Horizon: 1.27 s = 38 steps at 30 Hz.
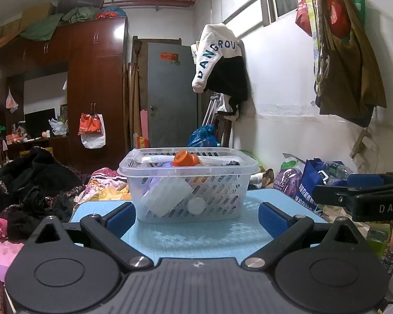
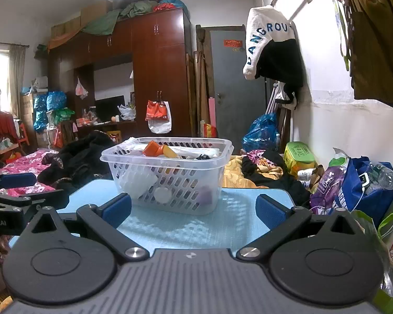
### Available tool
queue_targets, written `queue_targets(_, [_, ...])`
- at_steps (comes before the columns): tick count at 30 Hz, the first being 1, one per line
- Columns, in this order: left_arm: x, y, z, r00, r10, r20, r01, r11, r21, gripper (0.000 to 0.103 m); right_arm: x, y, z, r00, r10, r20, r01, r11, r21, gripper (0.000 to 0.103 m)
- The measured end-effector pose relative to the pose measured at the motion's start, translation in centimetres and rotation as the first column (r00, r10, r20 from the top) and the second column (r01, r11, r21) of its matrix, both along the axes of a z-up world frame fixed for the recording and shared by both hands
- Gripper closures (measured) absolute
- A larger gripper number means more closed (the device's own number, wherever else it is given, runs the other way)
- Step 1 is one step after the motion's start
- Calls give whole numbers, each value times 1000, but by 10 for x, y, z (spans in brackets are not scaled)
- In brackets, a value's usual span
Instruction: Organize objects
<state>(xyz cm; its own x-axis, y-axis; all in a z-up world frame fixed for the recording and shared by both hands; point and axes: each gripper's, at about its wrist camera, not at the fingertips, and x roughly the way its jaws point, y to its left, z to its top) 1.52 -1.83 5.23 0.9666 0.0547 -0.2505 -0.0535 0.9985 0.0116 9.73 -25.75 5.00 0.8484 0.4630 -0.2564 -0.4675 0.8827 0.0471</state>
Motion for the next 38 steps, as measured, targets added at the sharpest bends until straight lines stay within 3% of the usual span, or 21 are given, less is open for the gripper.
queue_targets(32, [1, -4, -5, 1000, -22, -5, 22, 1000, 11, 2, 1, 0, 0, 1000, -1, 0, 1, 1000, 0, 0])
queue_targets(38, [0, -8, -5, 1000, -3, 11, 3, 999, 41, 2, 1, 0, 0, 1000, -2, 0, 2, 1000, -1, 0])
